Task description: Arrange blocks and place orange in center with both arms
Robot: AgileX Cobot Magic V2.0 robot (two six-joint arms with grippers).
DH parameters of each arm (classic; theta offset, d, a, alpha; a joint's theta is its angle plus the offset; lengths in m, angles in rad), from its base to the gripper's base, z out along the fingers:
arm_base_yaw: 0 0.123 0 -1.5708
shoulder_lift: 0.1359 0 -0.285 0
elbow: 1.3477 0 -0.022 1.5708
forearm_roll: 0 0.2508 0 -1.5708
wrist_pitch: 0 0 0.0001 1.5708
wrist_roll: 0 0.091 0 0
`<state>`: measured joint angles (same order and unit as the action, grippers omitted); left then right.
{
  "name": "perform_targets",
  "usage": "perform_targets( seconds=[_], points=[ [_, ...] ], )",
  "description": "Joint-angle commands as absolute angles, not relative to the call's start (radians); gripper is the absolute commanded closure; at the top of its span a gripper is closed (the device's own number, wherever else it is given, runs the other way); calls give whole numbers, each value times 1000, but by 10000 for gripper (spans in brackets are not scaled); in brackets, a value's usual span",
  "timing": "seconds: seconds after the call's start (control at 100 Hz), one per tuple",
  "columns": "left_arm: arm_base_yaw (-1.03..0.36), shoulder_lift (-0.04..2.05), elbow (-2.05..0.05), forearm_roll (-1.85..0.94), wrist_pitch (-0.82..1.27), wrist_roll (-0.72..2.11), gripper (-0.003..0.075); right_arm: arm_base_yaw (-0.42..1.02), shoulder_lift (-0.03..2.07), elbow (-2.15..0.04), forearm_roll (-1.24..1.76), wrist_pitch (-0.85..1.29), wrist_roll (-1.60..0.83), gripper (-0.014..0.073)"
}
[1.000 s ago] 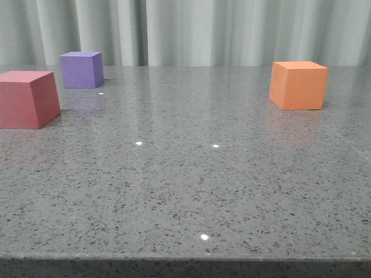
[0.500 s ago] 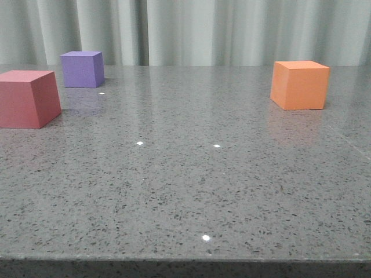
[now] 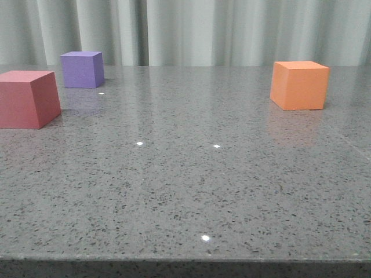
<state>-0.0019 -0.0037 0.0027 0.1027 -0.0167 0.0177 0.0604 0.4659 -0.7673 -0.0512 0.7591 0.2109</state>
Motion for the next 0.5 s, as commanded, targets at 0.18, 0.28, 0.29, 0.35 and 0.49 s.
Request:
perform_targets(
  seconds=[0.18, 0.28, 0.29, 0.35, 0.49],
  points=[
    [0, -40, 46, 103, -96, 7, 741, 52, 740, -999, -50, 886, 206, 660],
    [0, -40, 46, 103, -96, 7, 741, 52, 800, -1002, -50, 892, 206, 658],
    [0, -40, 46, 103, -96, 7, 741, 52, 803, -1002, -50, 893, 206, 656],
    [0, -40, 46, 103, -96, 7, 741, 52, 829, -1002, -50, 913, 206, 631],
    [0, -40, 46, 103, -96, 7, 741, 52, 880, -1002, -50, 953, 206, 414]
  ],
)
